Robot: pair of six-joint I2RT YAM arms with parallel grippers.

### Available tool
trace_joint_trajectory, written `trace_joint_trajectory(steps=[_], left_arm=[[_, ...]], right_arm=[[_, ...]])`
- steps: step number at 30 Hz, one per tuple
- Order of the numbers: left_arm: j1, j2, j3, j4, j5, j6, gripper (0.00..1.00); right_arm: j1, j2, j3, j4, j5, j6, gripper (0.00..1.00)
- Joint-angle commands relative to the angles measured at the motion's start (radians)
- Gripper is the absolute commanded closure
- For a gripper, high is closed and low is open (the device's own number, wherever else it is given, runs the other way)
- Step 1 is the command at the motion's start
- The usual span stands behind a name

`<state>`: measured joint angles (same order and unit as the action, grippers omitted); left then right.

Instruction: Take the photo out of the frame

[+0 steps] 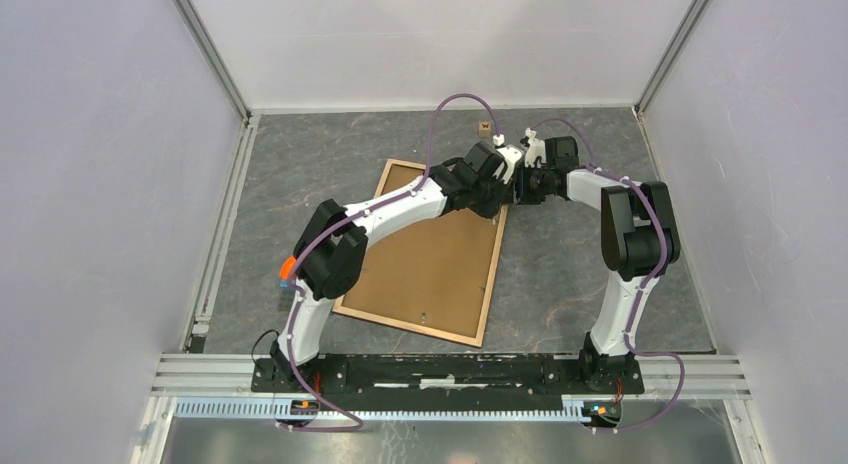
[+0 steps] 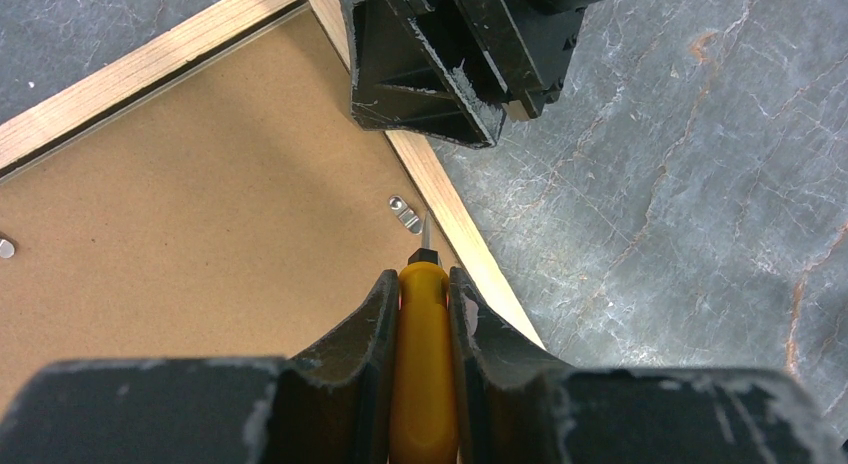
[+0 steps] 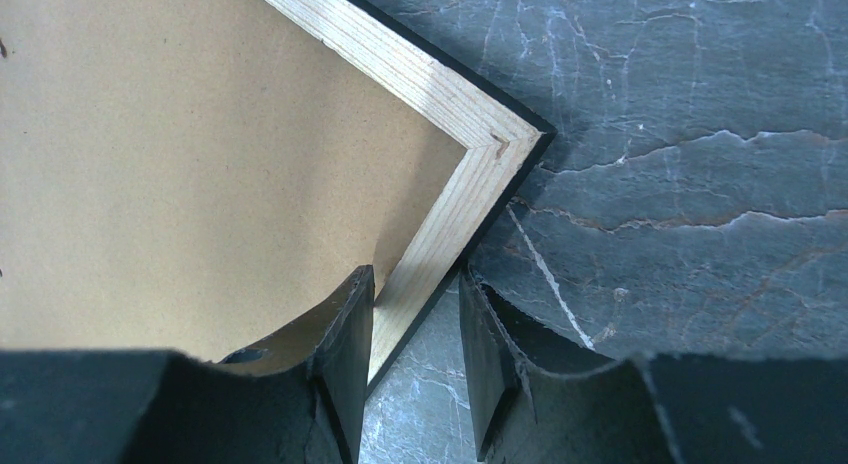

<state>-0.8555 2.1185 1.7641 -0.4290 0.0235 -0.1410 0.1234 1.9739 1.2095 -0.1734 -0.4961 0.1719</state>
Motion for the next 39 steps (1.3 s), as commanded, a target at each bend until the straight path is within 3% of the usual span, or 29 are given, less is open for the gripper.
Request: trace_joint_trajectory(steps=[1, 24, 32, 39], left_arm=[[-0.005, 0.017, 0.036, 0.025, -0.021, -0.031, 0.98], [0.009, -0.015, 0.004, -0.027, -0.198, 0.055, 0.98], [0.015, -0.017, 0.001, -0.028, -0.202, 0.084, 0.98], [0.016, -0.044, -0.016, -0.040, -0.099, 0.122, 0.98]], right_arm=[[0.011, 0.043, 0.003, -0.018, 0.022, -0.003, 0.58], [0.009, 0.047, -0.001, -0.029, 0.051, -0.014, 0.61], [0.009, 0.047, -0.002, -0.031, 0.063, -0.021, 0.63], [0.009, 0.048, -0.004, -0.031, 0.067, -0.021, 0.63]])
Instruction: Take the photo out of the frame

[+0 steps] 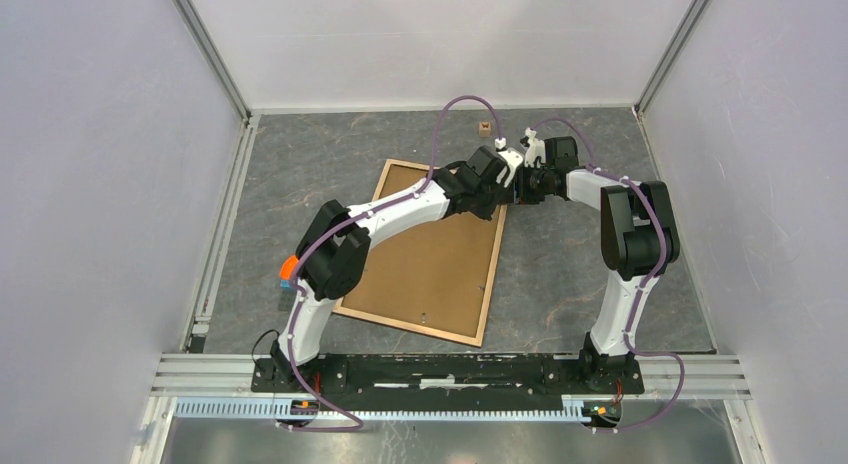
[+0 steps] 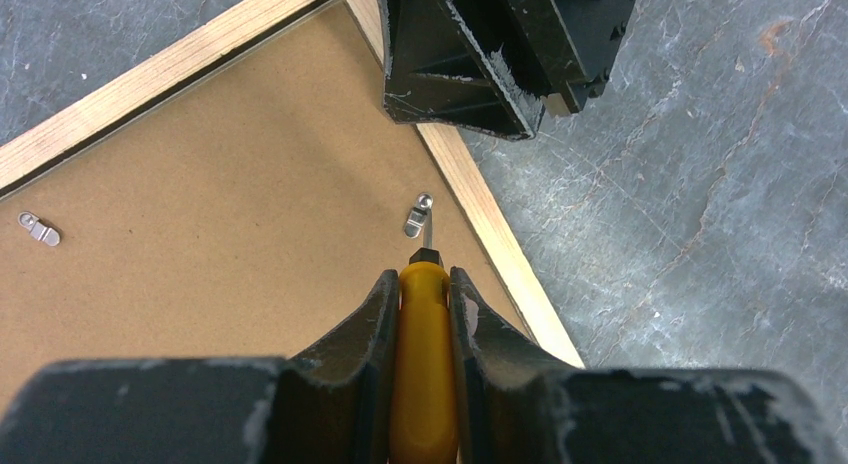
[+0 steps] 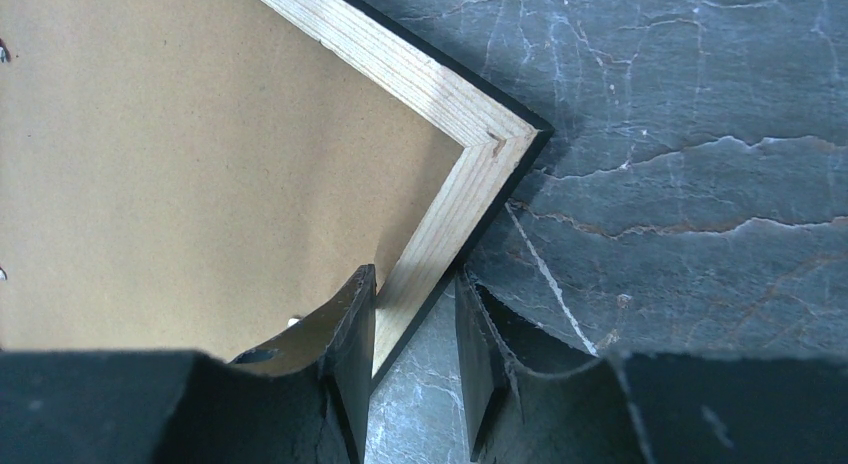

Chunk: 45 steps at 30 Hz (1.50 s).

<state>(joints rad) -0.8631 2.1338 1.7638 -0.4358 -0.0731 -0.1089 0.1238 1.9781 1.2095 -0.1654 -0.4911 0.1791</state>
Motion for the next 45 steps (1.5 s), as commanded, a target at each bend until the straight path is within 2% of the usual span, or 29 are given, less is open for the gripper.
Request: trace_joint_trajectory(steps=[1, 10, 21, 28, 34, 41, 44, 45], left_arm=[[0.023, -0.065, -0.023, -0.034, 0.006, 0.092, 0.98], [0.026, -0.066, -0.046, -0.034, -0.008, 0.096, 0.98], [0.044, 0.005, 0.031, -0.012, -0.017, 0.087, 0.98], [0.052, -0.007, 0.035, -0.014, 0.001, 0.097, 0.98], [0.067, -0.135, -0.083, 0.033, 0.109, 0.107, 0.98], [0.093, -0.261, -0.215, 0.029, 0.224, 0.187, 0.98], [0.093, -0.306, -0.255, 0.024, 0.275, 0.227, 0.98], [0.093, -0.322, -0.268, 0.024, 0.290, 0.244, 0.98]], right_arm=[[0.008, 0.044, -0.004, -0.040, 0.062, -0.029, 0.63], [0.009, 0.044, -0.005, -0.041, 0.058, -0.029, 0.63], [0.010, 0.036, -0.016, -0.042, 0.060, -0.032, 0.63], [0.009, 0.044, -0.002, -0.045, 0.064, -0.039, 0.63], [0.005, 0.096, 0.081, -0.047, 0.087, -0.079, 0.72], [-0.011, 0.224, 0.274, -0.039, 0.058, -0.107, 0.92], [-0.015, 0.257, 0.342, -0.025, 0.036, -0.104, 0.92], [-0.018, 0.260, 0.360, -0.015, 0.019, -0.100, 0.89]])
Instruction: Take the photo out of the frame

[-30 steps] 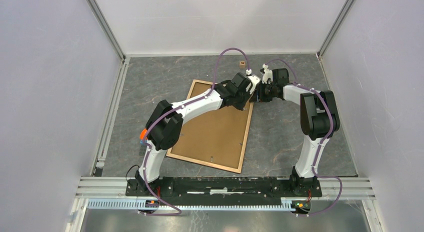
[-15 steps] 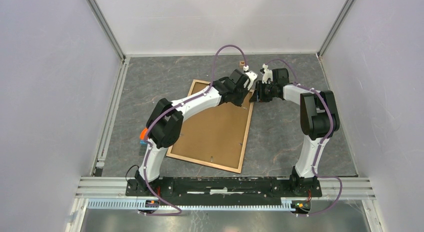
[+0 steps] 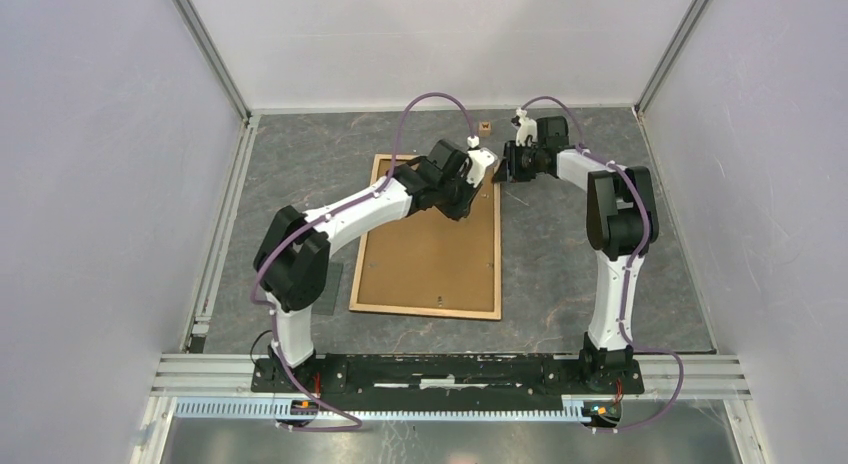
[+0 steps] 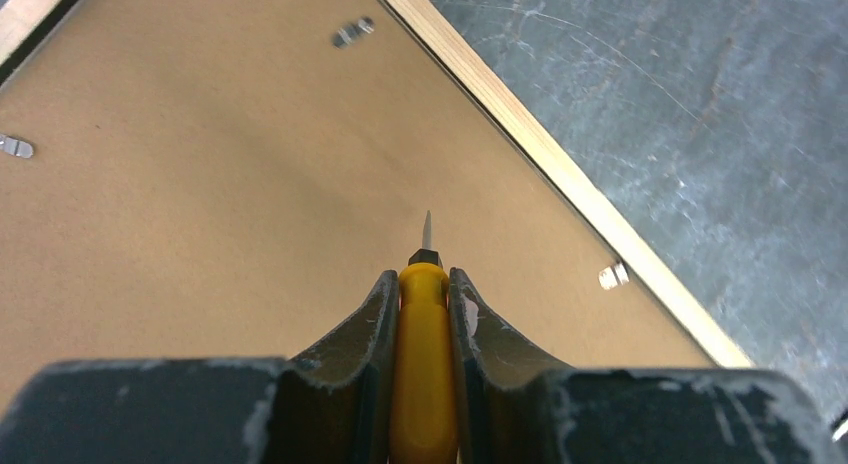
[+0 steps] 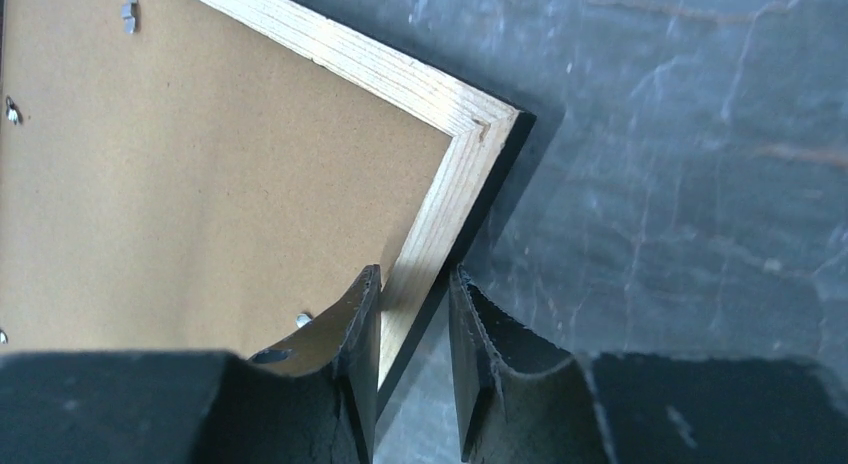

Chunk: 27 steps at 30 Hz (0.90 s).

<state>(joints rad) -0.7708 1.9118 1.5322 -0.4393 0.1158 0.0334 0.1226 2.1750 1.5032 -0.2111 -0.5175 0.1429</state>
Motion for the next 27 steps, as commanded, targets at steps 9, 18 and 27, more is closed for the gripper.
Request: trace_joint_trajectory(steps=[9, 18, 27], left_arm=[[-0.054, -0.149, -0.119, 0.083, 0.185, 0.213, 0.98], [-0.123, -0.113, -0.154, 0.187, 0.138, 0.238, 0.98], [-0.154, -0.040, -0.110, 0.196, 0.100, 0.241, 0.98]], right_arm=[[-0.041, -0.118, -0.049, 0.064, -0.134, -0.016, 0.44], [-0.040, -0.353, -0.416, 0.104, -0.172, 0.028, 0.37], [-0.012, -0.398, -0.548, 0.119, -0.199, 0.036, 0.43]])
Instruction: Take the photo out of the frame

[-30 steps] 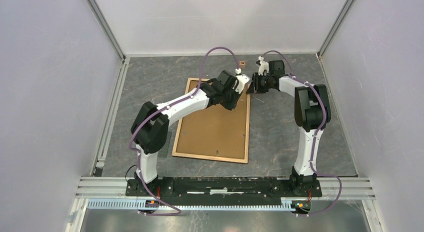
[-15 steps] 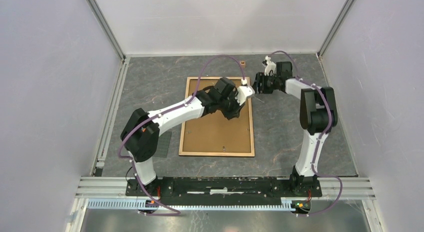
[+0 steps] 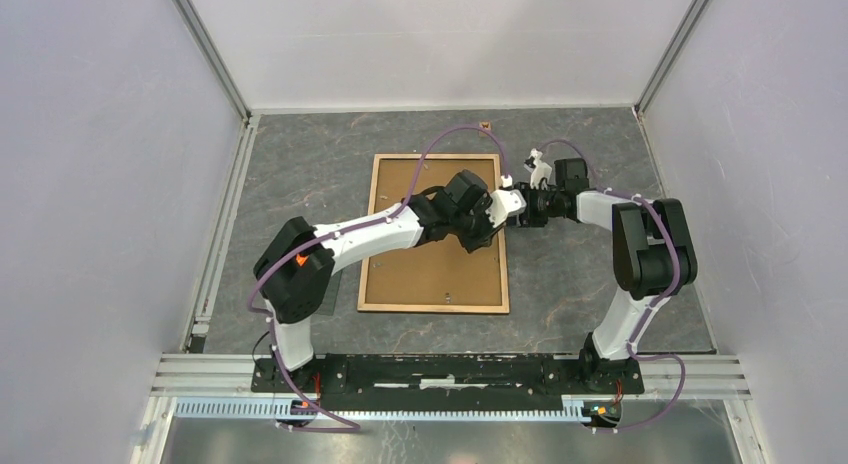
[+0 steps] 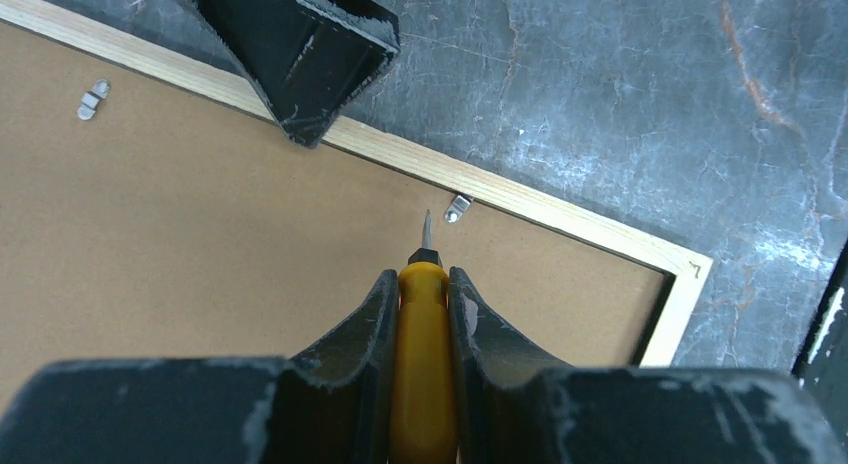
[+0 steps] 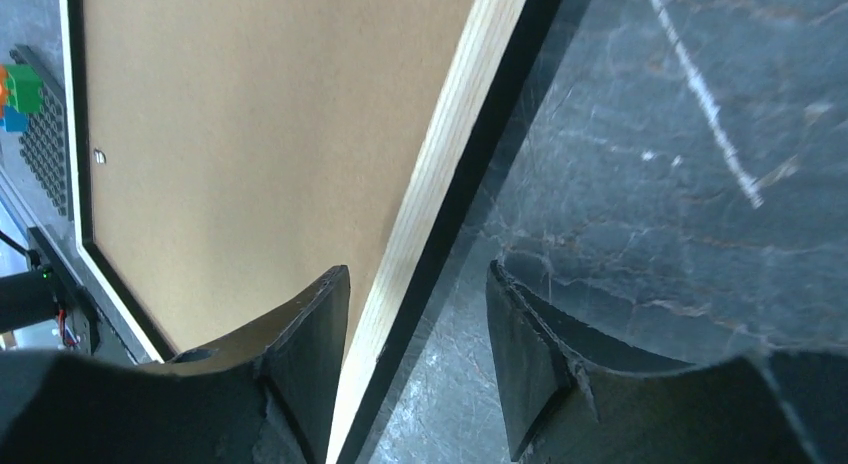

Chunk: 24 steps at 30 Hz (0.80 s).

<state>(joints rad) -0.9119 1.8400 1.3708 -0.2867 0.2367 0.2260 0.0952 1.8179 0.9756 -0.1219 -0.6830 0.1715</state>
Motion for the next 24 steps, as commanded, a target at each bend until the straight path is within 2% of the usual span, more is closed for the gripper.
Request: trace_joint_trajectory(steps=[1, 9, 24], left_arm=[[-0.013, 0.038, 0.060, 0.041, -0.023, 0.043, 0.98], [-0.019, 0.077, 0.096, 0.026, -0.036, 0.046, 0.98], [-0.047, 0.084, 0.099, -0.030, 0.075, 0.092, 0.98]], right_arm=[[0.019, -0.042, -0.027, 0.033, -0.034, 0.009, 0.43], [0.041, -0.012, -0.041, 0.010, 0.034, -0.001, 0.49], [0.041, 0.011, -0.049, -0.002, 0.098, -0.012, 0.55]])
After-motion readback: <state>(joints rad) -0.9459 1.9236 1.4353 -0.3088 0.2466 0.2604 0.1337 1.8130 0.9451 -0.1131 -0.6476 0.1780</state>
